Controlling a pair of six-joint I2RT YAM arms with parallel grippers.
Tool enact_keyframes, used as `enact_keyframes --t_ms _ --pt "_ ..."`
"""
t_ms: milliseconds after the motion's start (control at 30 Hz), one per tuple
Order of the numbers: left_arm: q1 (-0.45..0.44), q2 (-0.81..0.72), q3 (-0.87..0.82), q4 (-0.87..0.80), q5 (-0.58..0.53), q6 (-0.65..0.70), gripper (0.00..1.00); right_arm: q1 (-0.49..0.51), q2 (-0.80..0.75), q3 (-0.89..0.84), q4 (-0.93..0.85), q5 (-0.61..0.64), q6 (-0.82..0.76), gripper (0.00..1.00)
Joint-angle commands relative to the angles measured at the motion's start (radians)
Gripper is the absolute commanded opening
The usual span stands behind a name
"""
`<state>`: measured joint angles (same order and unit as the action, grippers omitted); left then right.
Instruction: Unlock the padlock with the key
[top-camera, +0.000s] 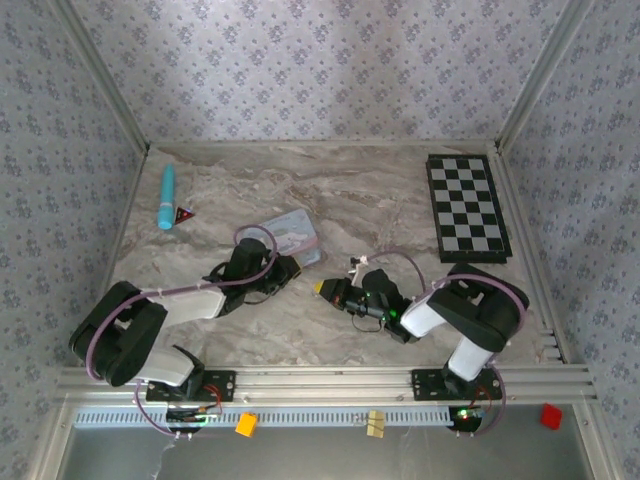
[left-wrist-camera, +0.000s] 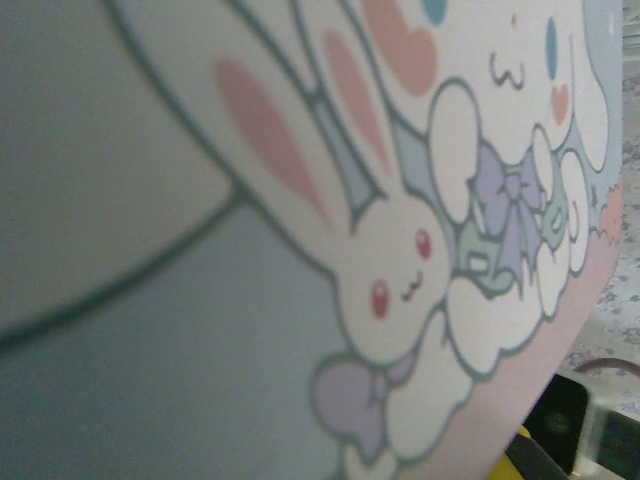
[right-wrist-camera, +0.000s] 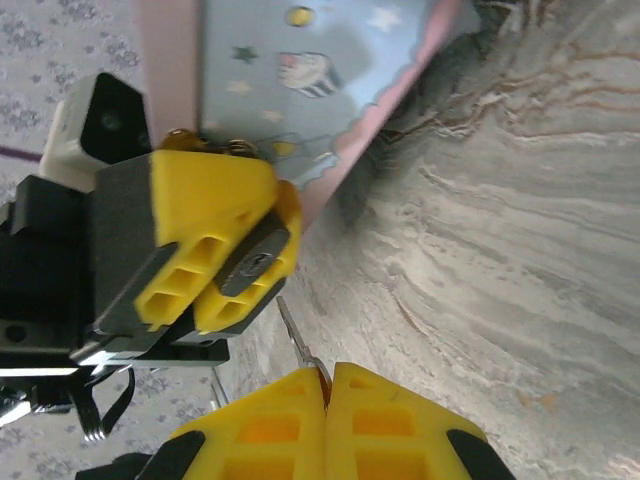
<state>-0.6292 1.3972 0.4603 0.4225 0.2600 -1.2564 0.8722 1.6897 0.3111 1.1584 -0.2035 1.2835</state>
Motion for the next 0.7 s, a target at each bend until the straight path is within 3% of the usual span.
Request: enact_keyframes --t_ms 0,333,667 --pt "-0.013 -0.006 -0.006 0.117 -0.024 -0.047 0.00 0.011 0.054 0.000 0.115 0.030 0.126 0.00" --pt "-0.016 0.021 -0.040 0.203 -0.046 -0.071 0.00 0.021 0.152 -0.004 0.236 0.043 0.194 0.00" --pt "-0.017 0.032 -0.032 0.207 -0.031 -0.057 0.00 0.013 0.122 -0.004 0.235 0.034 0.175 0.00"
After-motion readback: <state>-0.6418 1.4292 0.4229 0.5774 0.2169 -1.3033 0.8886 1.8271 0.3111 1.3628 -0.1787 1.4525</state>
